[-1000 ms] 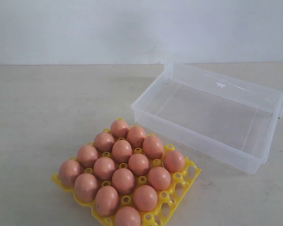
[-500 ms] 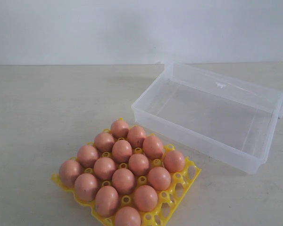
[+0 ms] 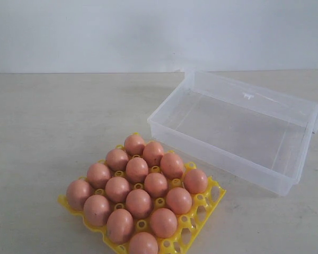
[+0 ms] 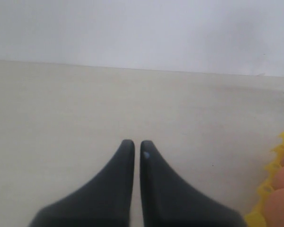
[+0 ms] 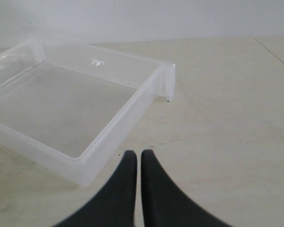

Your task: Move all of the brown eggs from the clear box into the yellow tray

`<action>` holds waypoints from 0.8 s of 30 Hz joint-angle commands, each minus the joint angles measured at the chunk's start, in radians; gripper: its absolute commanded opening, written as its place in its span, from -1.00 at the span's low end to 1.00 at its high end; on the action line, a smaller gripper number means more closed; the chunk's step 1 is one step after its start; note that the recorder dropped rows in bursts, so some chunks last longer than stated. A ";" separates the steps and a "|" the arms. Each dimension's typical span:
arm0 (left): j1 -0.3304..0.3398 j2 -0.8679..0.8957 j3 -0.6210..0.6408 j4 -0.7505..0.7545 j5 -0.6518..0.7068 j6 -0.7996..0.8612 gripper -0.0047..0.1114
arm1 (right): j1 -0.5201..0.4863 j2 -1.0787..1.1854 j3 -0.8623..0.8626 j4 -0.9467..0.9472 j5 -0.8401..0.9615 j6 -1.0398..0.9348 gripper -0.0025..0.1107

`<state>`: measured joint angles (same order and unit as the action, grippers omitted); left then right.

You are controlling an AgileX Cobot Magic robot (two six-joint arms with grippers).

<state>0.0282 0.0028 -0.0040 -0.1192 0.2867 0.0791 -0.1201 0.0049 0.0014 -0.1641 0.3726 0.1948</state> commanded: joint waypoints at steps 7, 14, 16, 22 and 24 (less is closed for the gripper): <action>-0.006 -0.003 0.004 0.003 -0.002 0.000 -0.85 | 0.000 -0.005 -0.001 -0.001 -0.011 0.005 -0.96; -0.004 -0.003 0.004 0.003 -0.002 0.000 -0.85 | 0.000 -0.005 -0.001 -0.001 -0.011 0.005 -0.96; -0.004 -0.003 0.004 0.003 -0.002 0.000 -0.85 | 0.000 -0.005 -0.001 -0.001 -0.019 0.005 -0.96; -0.004 -0.003 0.004 0.003 -0.002 0.000 -0.85 | 0.000 -0.005 -0.001 -0.001 -0.023 0.005 -0.96; -0.004 -0.003 0.004 0.003 -0.002 0.000 -0.85 | 0.000 -0.005 -0.001 -0.001 -0.023 0.005 -0.96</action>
<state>0.0276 0.0028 -0.0040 -0.1192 0.2867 0.0791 -0.1201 0.0049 0.0014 -0.1641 0.3672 0.1948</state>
